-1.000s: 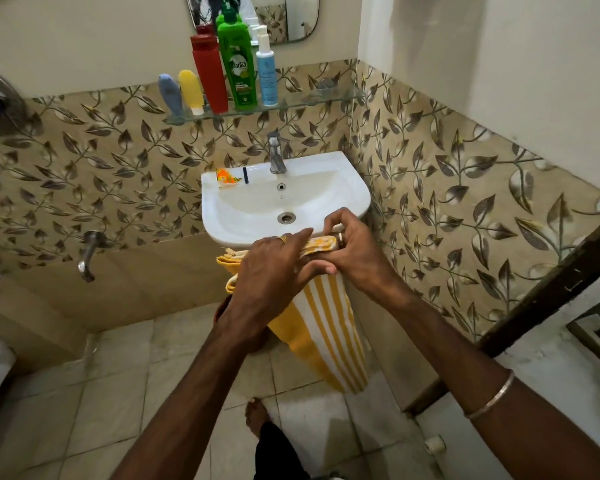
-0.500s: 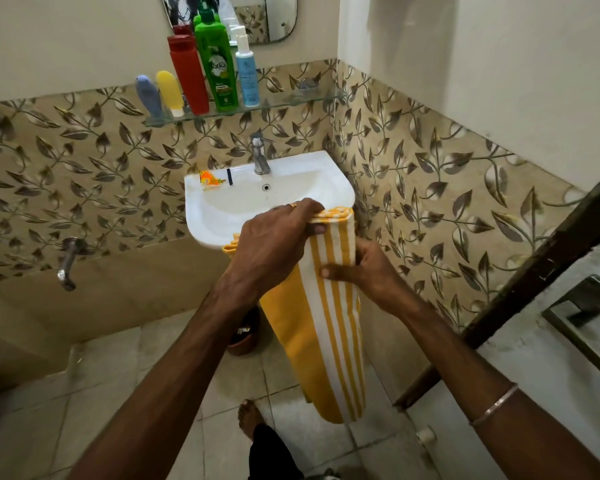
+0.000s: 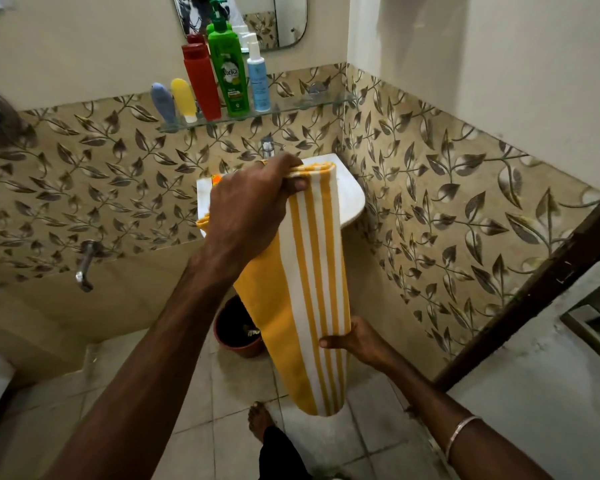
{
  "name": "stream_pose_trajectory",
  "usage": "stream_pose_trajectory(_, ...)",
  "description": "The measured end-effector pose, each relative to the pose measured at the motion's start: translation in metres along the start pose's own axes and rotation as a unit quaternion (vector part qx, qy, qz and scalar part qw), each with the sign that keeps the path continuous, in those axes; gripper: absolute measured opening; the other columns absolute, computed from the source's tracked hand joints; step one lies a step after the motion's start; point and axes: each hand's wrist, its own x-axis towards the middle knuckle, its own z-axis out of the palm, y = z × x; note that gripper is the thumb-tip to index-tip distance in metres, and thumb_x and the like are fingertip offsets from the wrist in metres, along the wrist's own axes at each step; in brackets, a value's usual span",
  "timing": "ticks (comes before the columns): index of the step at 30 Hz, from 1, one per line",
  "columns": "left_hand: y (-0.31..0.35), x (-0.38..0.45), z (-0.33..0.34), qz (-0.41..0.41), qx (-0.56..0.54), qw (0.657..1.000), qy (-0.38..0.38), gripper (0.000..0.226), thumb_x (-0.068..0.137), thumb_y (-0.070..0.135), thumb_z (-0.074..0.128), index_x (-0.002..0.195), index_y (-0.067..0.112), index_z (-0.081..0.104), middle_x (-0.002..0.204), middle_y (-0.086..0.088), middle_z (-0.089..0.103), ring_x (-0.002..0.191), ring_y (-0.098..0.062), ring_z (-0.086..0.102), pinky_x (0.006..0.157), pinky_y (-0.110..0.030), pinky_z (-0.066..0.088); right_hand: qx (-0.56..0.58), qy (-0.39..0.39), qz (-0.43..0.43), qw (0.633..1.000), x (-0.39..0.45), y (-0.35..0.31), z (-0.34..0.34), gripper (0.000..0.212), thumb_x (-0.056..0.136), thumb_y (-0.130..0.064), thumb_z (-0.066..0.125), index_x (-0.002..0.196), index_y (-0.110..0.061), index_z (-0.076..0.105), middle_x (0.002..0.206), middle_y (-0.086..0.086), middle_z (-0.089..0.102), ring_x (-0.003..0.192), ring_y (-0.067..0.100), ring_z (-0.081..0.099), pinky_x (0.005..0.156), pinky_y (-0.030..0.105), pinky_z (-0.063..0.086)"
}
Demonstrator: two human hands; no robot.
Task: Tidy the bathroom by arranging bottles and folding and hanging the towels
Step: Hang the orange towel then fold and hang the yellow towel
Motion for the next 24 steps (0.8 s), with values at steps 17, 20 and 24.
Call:
stream_pose_trajectory(17, -0.062, 0.004, 0.007, 0.009, 0.004, 1.0, -0.016, 0.038, 0.099, 0.035, 0.055, 0.126, 0.009, 0.062, 0.1, -0.016, 0.074, 0.08, -0.027, 0.071, 0.066, -0.033, 0.054, 0.079, -0.2, 0.106, 0.971, -0.009, -0.048, 0.001, 0.058, 0.06, 0.005, 0.065, 0.11, -0.022, 0.056, 0.11, -0.005, 0.066, 0.1, 0.011, 0.064, 0.082, 0.022, 0.055)
stream_pose_trajectory(20, -0.072, 0.008, 0.014, 0.002, 0.012, 1.0, -0.014, 0.04, 0.098, 0.038, 0.054, 0.125, 0.01, 0.062, 0.099, -0.015, 0.073, 0.08, -0.028, 0.071, 0.068, -0.04, 0.058, 0.132, -0.212, 0.129, 0.96, -0.007, -0.047, 0.006, 0.061, 0.057, 0.011, 0.059, 0.112, -0.016, 0.061, 0.112, 0.004, 0.068, 0.101, 0.022, 0.066, 0.091, 0.036, 0.057)
stream_pose_trajectory(24, -0.086, 0.001, 0.031, -0.053, -0.004, 0.997, -0.055, 0.038, 0.094, 0.033, 0.065, 0.126, 0.012, 0.063, 0.106, -0.013, 0.074, 0.087, -0.027, 0.072, 0.073, -0.041, 0.059, 0.215, -0.207, 0.135, 0.945, -0.004, -0.043, 0.01, 0.056, 0.052, 0.016, 0.05, 0.091, -0.012, 0.081, 0.101, 0.007, 0.077, 0.093, 0.026, 0.073, 0.083, 0.039, 0.059)
